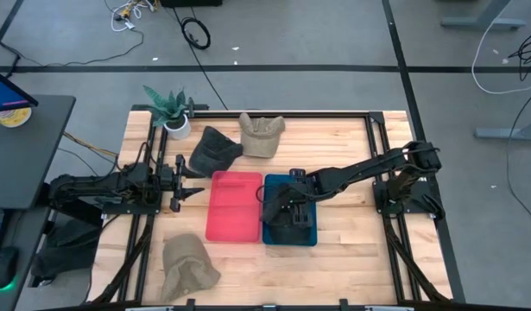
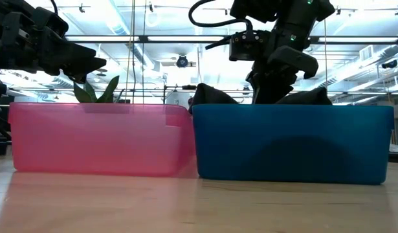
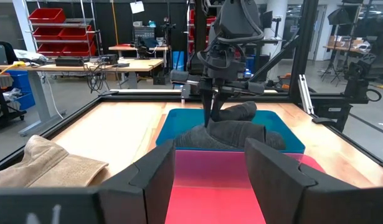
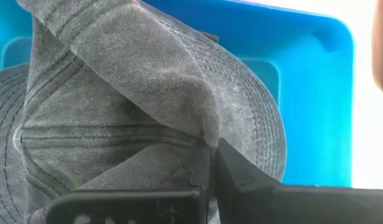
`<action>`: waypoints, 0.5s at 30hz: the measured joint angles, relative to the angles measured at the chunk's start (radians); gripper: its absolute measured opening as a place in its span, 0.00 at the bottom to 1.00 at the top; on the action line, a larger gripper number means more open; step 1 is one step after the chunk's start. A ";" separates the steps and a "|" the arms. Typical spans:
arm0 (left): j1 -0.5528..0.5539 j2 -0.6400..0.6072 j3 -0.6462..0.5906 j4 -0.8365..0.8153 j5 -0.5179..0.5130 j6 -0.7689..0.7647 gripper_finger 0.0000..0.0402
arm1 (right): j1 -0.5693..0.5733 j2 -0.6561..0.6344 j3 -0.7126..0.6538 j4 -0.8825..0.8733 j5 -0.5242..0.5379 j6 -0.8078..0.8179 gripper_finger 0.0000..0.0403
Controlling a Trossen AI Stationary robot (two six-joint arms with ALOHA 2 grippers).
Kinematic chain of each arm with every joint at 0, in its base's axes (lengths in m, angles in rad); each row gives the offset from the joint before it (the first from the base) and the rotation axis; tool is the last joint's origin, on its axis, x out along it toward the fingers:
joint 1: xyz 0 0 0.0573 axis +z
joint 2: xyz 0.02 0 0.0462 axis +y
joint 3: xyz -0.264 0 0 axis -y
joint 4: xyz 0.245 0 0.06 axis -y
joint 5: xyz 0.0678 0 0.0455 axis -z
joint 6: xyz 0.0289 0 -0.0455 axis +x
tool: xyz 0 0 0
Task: Pick & Place hat
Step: Put the right black cap into the blue bin
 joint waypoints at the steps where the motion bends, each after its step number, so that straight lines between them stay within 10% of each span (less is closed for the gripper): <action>1: 0.000 0.000 0.000 0.000 0.000 0.000 0.49 | 0.000 0.000 0.000 0.000 0.000 0.003 0.01; 15: 0.000 0.000 0.000 0.000 0.000 0.000 0.49 | 0.000 0.002 -0.002 0.007 -0.005 0.025 0.07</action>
